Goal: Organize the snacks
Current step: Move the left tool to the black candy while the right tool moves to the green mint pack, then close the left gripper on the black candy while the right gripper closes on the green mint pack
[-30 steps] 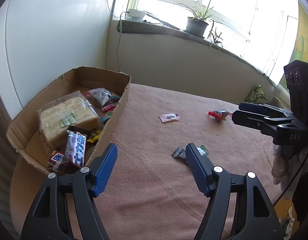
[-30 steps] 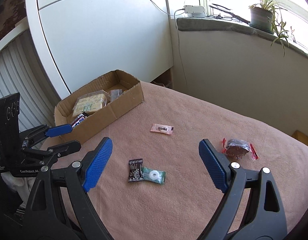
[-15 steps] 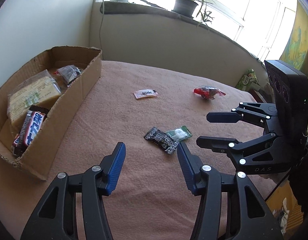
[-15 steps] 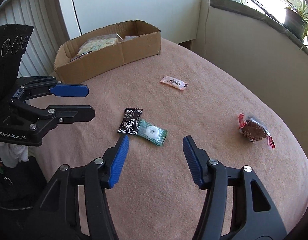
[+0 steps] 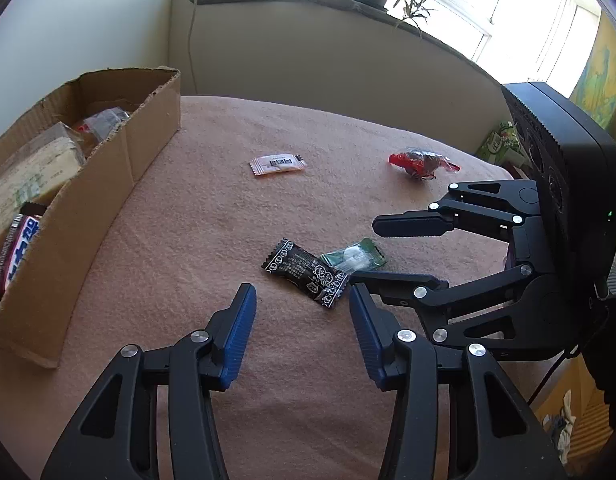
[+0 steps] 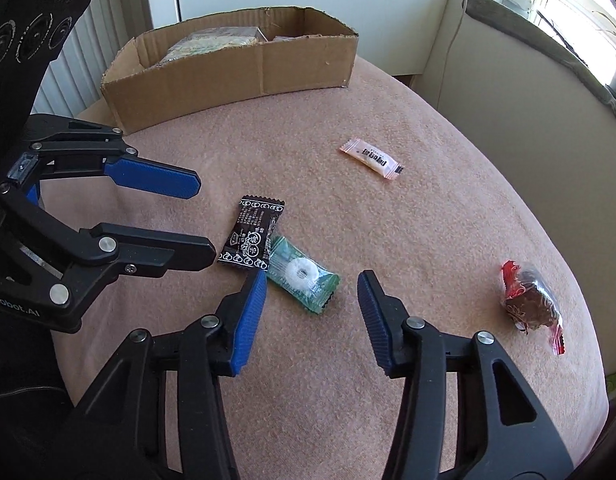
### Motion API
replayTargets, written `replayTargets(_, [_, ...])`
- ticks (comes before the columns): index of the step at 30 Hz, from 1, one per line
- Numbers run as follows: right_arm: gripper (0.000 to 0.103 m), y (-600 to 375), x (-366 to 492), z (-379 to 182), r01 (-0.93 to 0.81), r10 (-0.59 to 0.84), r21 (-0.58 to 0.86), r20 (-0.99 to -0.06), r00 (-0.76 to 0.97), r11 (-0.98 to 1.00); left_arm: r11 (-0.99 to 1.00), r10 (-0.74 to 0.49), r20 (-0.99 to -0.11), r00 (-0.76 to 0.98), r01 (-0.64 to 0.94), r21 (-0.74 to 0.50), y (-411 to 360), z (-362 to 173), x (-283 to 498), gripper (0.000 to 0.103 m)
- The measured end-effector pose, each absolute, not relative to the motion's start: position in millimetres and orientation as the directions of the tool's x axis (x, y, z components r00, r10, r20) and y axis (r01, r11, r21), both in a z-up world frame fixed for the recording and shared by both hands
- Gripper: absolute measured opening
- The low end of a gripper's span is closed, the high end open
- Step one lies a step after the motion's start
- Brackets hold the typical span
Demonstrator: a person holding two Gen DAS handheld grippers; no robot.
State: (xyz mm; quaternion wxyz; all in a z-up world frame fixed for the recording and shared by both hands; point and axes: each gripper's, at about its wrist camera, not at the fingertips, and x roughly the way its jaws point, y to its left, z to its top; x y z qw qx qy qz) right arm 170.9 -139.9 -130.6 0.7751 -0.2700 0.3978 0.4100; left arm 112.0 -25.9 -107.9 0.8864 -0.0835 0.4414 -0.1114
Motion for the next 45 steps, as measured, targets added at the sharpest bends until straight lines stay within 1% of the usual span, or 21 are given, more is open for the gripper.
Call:
replayTargets(15, [0.046, -135, 183, -138, -0.865, 0.445, -0.062, -0.838, 0.316, 0.497, 0.962, -0.268, -0.781, 0.564, 0.115, -0.247, -25, -117, 131, 0.047])
replayTargets(24, [0.046, -137, 187, -139, -0.863, 0.429, -0.099, -0.836, 0.342, 0.495, 0.963, -0.267, -0.786, 0.557, 0.116, -0.244, -30, -119, 141, 0.047])
replayTargets(31, [0.046, -131, 199, -140, -0.850, 0.436, -0.094, -0.826, 0.357, 0.518, 0.973, -0.227, -0.792, 0.567, 0.109, -0.201, -31, -119, 147, 0.047])
replayTargets(35, [0.046, -128, 204, -140, -0.856, 0.445, -0.096, -0.821, 0.357, 0.509, 0.990, -0.142, -0.804, 0.577, 0.094, -0.108, -28, -122, 152, 0.047])
replayTargets(42, [0.046, -117, 209, -140, -0.869, 0.455, -0.118, -0.814, 0.361, 0.480, 0.991, -0.131, -0.808, 0.574, 0.094, -0.094, -20, -125, 154, 0.047])
replayTargets(45, [0.046, -111, 213, -140, -0.874, 0.466, -0.103, -0.813, 0.349, 0.474, 0.990, -0.138, -0.808, 0.573, 0.094, -0.102, -16, -125, 155, 0.047])
